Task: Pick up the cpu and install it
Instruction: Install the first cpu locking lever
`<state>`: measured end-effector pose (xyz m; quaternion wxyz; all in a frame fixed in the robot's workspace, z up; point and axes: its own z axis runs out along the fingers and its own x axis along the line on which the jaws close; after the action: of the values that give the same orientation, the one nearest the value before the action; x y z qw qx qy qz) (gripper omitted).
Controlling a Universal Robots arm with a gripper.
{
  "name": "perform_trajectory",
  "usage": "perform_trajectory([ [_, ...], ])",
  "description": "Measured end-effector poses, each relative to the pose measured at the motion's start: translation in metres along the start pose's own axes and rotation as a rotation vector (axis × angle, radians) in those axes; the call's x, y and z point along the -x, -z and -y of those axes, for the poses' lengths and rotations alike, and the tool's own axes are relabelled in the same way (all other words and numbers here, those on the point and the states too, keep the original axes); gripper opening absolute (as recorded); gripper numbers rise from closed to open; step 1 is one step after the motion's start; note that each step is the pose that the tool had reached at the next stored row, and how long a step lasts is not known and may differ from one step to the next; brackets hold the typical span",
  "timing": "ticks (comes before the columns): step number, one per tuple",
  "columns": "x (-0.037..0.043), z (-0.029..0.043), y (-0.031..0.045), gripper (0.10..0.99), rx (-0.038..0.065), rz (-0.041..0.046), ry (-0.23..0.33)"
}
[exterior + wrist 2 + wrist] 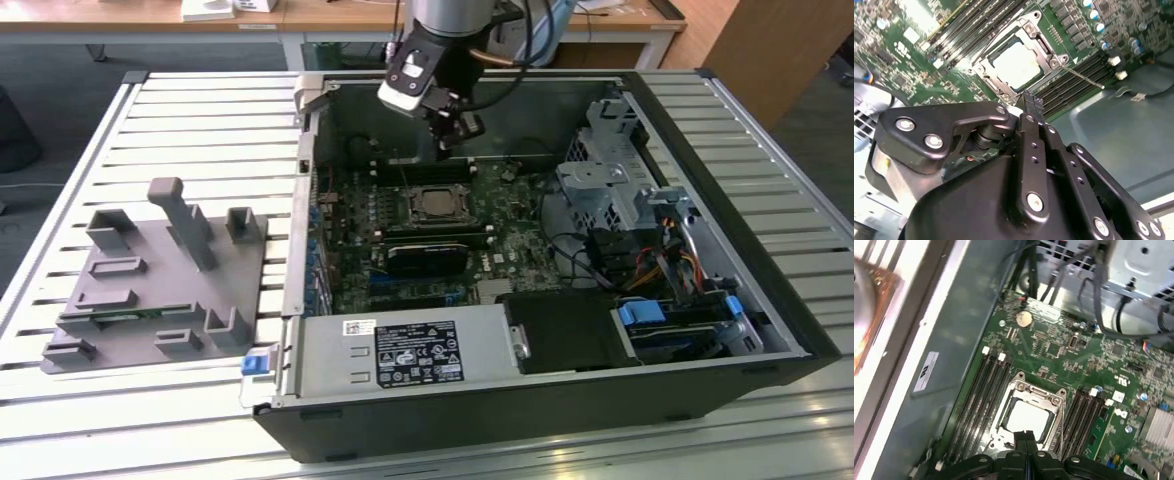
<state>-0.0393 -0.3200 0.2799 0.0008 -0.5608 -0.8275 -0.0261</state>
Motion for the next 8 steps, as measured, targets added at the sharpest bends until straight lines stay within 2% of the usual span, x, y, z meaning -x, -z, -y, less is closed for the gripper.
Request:
perform_trajectory([
  [8, 0.0, 0.0001, 0.0, 0.106, -0.004, -0.0051, 0.121],
])
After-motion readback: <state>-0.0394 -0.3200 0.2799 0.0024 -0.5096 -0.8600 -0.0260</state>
